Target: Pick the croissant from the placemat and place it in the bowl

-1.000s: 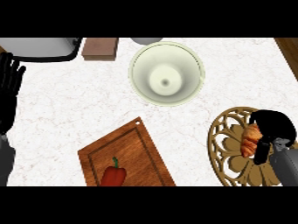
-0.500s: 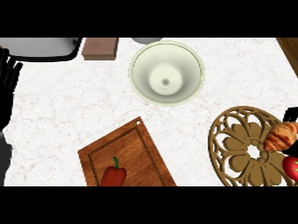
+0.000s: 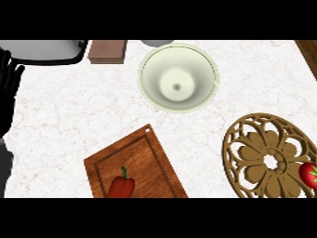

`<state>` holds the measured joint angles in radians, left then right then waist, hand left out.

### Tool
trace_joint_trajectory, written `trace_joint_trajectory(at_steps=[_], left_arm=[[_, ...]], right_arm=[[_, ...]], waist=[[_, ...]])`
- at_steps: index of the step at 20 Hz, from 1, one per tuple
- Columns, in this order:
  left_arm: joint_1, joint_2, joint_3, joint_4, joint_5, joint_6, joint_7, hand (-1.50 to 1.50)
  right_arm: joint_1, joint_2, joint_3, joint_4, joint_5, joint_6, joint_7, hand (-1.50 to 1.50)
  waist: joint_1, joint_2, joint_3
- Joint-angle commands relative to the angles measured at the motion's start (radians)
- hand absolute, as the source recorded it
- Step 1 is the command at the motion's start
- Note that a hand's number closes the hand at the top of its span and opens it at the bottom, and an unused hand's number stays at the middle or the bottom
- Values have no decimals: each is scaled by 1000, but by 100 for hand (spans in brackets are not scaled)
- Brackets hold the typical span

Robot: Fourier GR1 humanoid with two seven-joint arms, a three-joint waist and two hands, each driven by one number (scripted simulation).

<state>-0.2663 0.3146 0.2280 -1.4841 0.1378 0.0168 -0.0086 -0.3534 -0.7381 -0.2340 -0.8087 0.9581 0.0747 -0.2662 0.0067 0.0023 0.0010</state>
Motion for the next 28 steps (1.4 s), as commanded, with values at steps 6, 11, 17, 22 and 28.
trace_joint_trajectory(at_steps=[6,11,17,22,28], left_arm=[[-2,1,24,48,2,-3,-28,0],[22,-5,16,11,5,-10,-17,0],[28,-9,14,32,-2,-11,-22,0],[6,-26,-7,-19,-5,12,38,0],[21,-17,-2,-43,-11,1,30,0]], right_arm=[[-36,-44,-94,-255,-187,159,-83,150],[-122,-75,-154,-405,-309,293,-41,150],[-164,41,-192,-641,-517,498,158,150],[-291,165,-114,-779,-582,558,454,150],[-433,235,-8,-746,-562,533,632,150]], waist=[[-29,-8,-3],[-20,-8,-3],[-31,-13,-3],[-10,-10,-3],[1,-3,-2]])
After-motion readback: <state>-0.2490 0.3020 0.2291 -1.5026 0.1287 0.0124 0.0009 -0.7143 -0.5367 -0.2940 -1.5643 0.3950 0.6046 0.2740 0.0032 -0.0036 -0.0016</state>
